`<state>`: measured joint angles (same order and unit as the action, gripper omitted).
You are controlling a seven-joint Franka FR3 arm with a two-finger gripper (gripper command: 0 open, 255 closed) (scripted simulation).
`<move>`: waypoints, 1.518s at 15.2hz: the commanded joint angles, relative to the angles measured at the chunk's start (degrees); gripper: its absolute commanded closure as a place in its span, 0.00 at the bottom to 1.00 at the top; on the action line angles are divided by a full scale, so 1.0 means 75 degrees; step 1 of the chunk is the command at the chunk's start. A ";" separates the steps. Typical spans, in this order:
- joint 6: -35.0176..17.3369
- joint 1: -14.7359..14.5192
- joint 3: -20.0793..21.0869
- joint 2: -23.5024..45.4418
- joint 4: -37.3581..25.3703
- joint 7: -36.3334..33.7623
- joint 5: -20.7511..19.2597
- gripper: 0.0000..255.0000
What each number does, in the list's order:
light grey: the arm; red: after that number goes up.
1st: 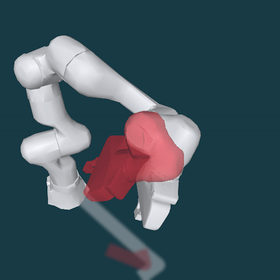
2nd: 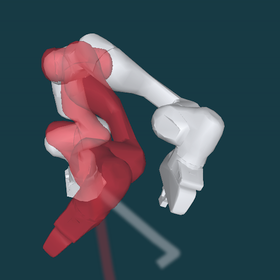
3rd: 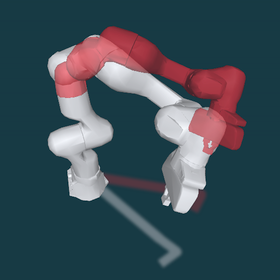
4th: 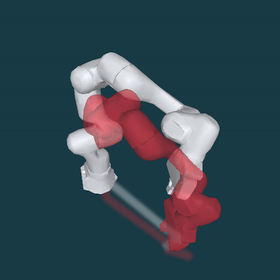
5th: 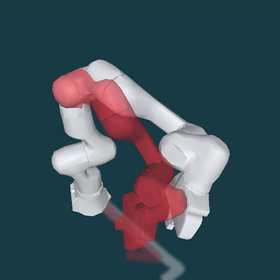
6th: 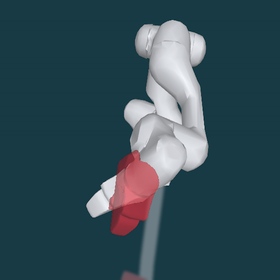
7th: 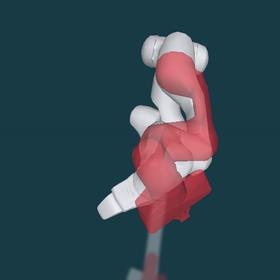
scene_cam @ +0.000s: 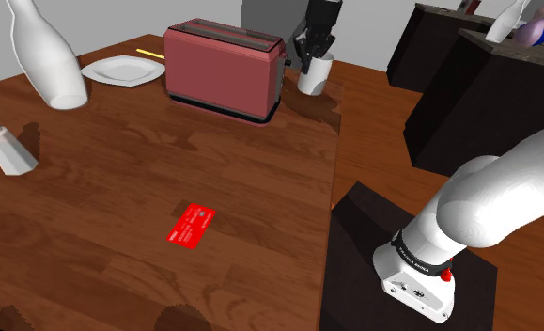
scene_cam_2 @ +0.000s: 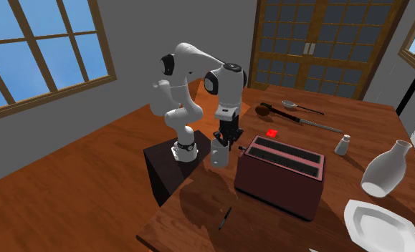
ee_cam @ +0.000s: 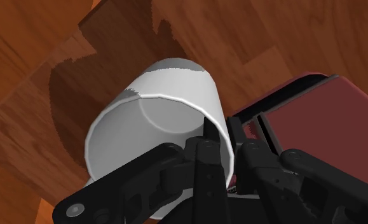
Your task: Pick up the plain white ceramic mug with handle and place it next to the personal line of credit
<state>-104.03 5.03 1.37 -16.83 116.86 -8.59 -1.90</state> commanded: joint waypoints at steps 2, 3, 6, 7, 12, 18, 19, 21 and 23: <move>0.0316 0.0000 0.0001 0.0034 -0.0348 0.0010 0.0002 1.00; 0.0419 0.0000 0.0001 0.0045 -0.0461 0.0013 0.0003 1.00; 0.0727 0.0001 0.0002 0.0086 -0.0811 0.0022 0.0004 1.00; 0.0831 0.0001 0.0003 0.0103 -0.0931 0.0025 0.0004 1.00; 0.1350 0.0002 0.0005 0.0214 -0.1563 0.0040 0.0004 1.00; 0.1609 -0.0135 0.0243 0.0226 -0.1821 -0.0320 0.0041 1.00; 0.1574 -0.0204 0.0362 0.0197 -0.1750 -0.0506 0.0061 1.00; 0.1504 -0.0342 0.0601 0.0164 -0.1636 -0.0877 0.0103 1.00; 0.1436 -0.0481 0.0842 0.0164 -0.1558 -0.1250 0.0144 1.00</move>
<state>-92.79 1.84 6.96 -15.50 104.66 -16.80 -0.96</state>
